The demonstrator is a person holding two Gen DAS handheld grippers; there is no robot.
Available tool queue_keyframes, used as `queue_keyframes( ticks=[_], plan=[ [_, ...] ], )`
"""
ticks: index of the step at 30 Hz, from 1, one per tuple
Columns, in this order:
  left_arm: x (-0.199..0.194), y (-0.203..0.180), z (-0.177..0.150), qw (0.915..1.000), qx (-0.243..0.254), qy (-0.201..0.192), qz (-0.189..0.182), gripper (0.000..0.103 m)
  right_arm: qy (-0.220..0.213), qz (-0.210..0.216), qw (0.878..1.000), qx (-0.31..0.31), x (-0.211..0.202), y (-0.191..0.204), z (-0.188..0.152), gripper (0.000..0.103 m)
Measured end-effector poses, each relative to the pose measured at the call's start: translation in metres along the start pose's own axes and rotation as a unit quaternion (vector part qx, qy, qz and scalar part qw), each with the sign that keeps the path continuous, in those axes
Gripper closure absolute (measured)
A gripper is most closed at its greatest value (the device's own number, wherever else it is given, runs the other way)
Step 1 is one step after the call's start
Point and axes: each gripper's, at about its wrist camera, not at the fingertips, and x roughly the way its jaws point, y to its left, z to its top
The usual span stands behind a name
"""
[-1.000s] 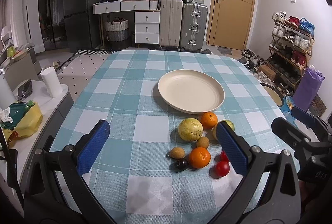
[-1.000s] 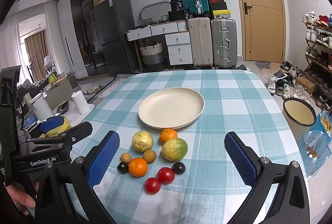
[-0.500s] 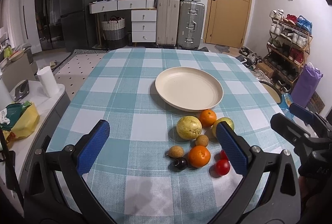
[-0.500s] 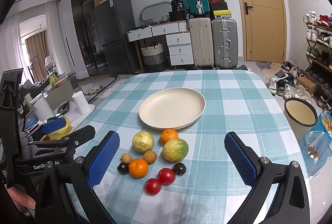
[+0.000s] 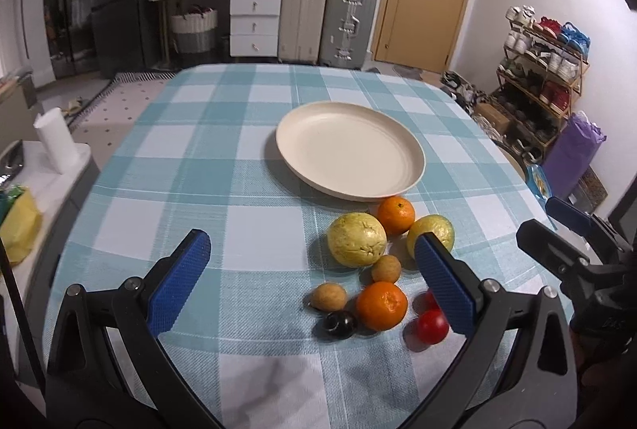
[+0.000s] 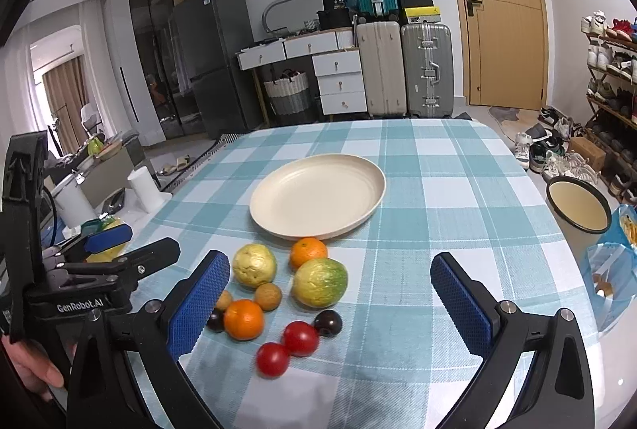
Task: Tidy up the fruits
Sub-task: 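Lower the left tool and grasp the yellow-green fruit, then grasp the green-skinned citrus with the right tool while the left tool holds its fruit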
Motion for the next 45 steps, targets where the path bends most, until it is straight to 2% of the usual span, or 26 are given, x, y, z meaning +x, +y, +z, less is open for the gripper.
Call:
queue_keyframes(
  ticks=[11, 17, 22, 24, 25, 31, 37, 45],
  plan=[
    [0.076, 0.006, 0.009, 0.9957, -0.022, 0.073, -0.053, 0.002, 0.025, 0.009, 0.999, 0.021, 0.035, -0.021, -0.007, 0.000],
    [0.105, 0.006, 0.013, 0.9923, -0.021, 0.091, -0.081, 0.013, 0.021, 0.007, 0.999, 0.026, 0.045, -0.028, -0.008, 0.000],
    [0.127, 0.006, 0.017, 0.9859, -0.033, 0.117, -0.115, 0.024, 0.026, 0.008, 0.999, 0.040, 0.053, -0.035, -0.009, 0.000],
    [0.134, 0.005, 0.017, 0.9832, -0.037, 0.128, -0.125, 0.025, 0.029, 0.008, 0.999, 0.042, 0.056, -0.038, -0.009, 0.000],
    [0.139, 0.006, 0.018, 0.9820, -0.041, 0.130, -0.131, 0.026, 0.029, 0.009, 0.999, 0.043, 0.056, -0.039, -0.009, 0.000],
    [0.154, 0.007, 0.017, 0.9737, -0.057, 0.142, -0.169, 0.053, 0.034, 0.011, 0.998, 0.049, 0.061, -0.041, -0.009, 0.000],
    [0.160, 0.013, 0.021, 0.9749, -0.075, 0.129, -0.165, 0.054, 0.044, 0.018, 0.997, 0.055, 0.065, -0.042, -0.011, 0.000],
    [0.159, 0.009, 0.027, 0.9748, -0.080, 0.122, -0.169, 0.054, 0.063, 0.063, 0.993, 0.078, 0.076, -0.043, -0.010, 0.000]
  ],
)
